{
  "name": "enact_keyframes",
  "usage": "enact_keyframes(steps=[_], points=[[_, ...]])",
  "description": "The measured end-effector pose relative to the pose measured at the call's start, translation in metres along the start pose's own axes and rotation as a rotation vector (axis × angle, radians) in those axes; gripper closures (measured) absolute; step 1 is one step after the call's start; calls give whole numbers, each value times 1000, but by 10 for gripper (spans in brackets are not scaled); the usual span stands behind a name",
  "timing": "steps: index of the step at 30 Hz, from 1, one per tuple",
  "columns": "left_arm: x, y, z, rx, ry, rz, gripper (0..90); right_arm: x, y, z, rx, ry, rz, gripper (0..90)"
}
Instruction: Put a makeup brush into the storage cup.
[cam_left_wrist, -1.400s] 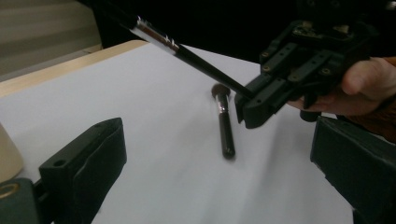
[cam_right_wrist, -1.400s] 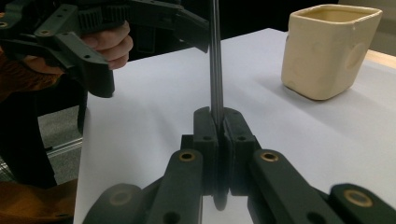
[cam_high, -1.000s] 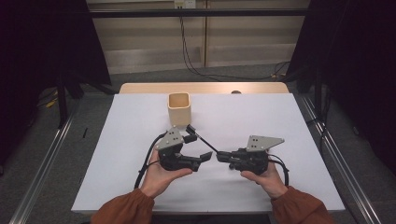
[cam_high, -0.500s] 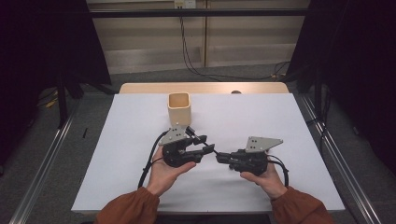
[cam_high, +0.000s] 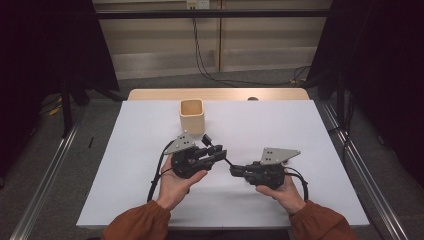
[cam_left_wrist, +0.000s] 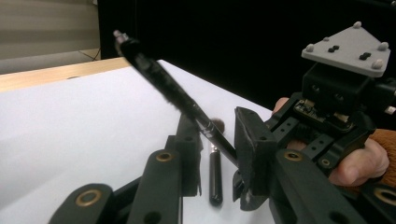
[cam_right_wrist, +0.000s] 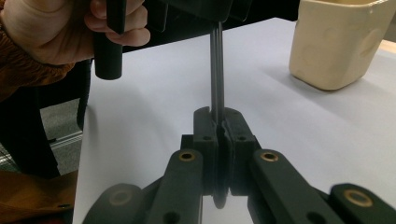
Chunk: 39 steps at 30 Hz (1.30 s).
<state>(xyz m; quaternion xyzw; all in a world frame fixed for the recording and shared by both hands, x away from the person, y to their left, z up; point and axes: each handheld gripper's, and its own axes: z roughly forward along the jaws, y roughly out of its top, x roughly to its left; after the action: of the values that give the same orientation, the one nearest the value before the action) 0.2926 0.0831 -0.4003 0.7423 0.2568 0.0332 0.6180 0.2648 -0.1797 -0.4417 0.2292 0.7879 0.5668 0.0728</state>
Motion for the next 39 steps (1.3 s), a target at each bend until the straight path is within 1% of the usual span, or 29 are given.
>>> enact_keyframes(steps=[2, 4, 6, 15, 17, 20, 21, 24, 27, 30, 31, 33, 34, 36, 39], points=[[-1, 0, 0, 0, -8, -11, 743, 1, -1, 1, 3, 4, -3, 863], [-3, 3, -3, 10, -22, -15, 763, 2, -1, 2, 5, 12, -9, 862], [-4, 4, -4, 11, -27, -9, 775, 3, -1, 3, 4, 17, -14, 862], [-4, 4, -4, 2, -54, -32, 817, 6, -1, 9, 18, 9, -21, 857], [-4, 4, -4, 2, -57, -31, 823, 5, -1, 10, 19, 9, -22, 852], [-3, 4, -4, 4, -58, -47, 831, 5, -1, 11, 20, 4, -20, 844], [-4, 4, -4, 5, -56, -45, 832, 5, -1, 10, 21, 2, -20, 834], [-6, 5, -4, 9, -67, -45, 848, 4, -2, 10, 21, -3, -17, 825], [-10, 5, -4, 11, -70, -32, 856, 4, -2, 11, 20, -2, -13, 810], [-11, 5, -4, 12, -67, -24, 857, 4, -2, 10, 19, -2, -9, 790], [-11, 5, -5, 9, -59, -19, 856, 4, -3, 10, 17, -5, -7, 777], [-10, 5, -6, 10, -55, -21, 857, 4, -3, 8, 10, -8, 2, 759], [-10, 5, -7, 11, -52, -21, 857, 4, -3, 8, 10, -8, 2, 744], [-9, 5, -7, 11, -49, -29, 857, 3, -2, 8, 8, -17, 6, 687], [-8, 5, -7, 13, -46, -27, 857, 2, -2, 7, 6, -14, 12, 637]])
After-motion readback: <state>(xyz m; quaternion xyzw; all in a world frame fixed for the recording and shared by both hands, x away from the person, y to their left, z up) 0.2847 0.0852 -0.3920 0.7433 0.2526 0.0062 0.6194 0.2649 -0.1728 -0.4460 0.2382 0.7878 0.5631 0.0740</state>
